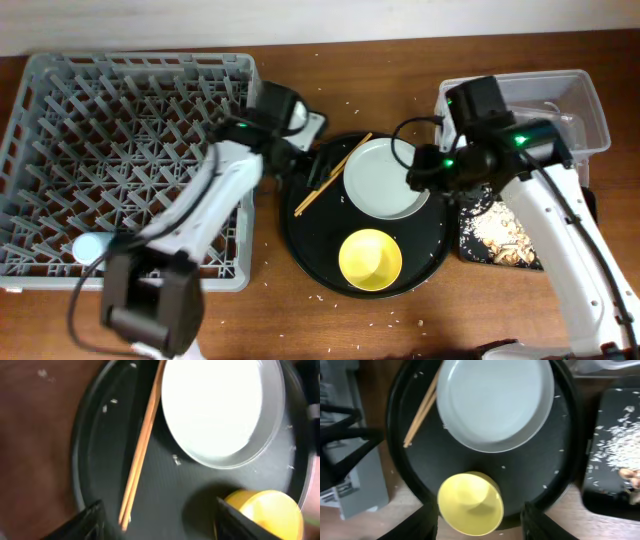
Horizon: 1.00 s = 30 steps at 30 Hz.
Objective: Sort waste into correct bins and load items into the dishwasher rack
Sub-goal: 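Grasp the chopsticks on the round tray with the left gripper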
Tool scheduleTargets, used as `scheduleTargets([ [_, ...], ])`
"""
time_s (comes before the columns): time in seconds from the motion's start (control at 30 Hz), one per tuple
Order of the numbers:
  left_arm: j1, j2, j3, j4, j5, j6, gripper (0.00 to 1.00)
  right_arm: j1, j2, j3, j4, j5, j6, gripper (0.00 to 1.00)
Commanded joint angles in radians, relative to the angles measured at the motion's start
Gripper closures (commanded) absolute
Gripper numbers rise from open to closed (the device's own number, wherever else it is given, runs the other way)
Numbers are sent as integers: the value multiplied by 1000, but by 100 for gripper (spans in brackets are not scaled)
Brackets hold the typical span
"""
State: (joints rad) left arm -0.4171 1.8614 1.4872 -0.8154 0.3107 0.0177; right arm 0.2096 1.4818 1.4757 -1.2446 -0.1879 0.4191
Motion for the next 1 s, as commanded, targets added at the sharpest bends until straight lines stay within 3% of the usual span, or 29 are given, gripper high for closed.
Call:
scheduleTargets([
  [0.0,-43,109,12,76,-151,32,39,-9,-5,15,-37,17,-50,45],
  [0.17,-45,201,12,195,-170,32,47,-8,-4,14,-50,17,-68,44],
  [0.27,-45,232,12,233,-115,37,68,-8,-4,14,-50,17,-68,43],
  [0.57,-71,269,0,236,-69,79,68,-8,-4,14,-50,17,-68,40],
  [0.8,-80,302,-1,251,-204,89,73,-8,-4,14,-50,16,-68,40],
  [0.97,-80,307,7,242,-139,77,76,-8,-4,14,-50,17,-68,39],
])
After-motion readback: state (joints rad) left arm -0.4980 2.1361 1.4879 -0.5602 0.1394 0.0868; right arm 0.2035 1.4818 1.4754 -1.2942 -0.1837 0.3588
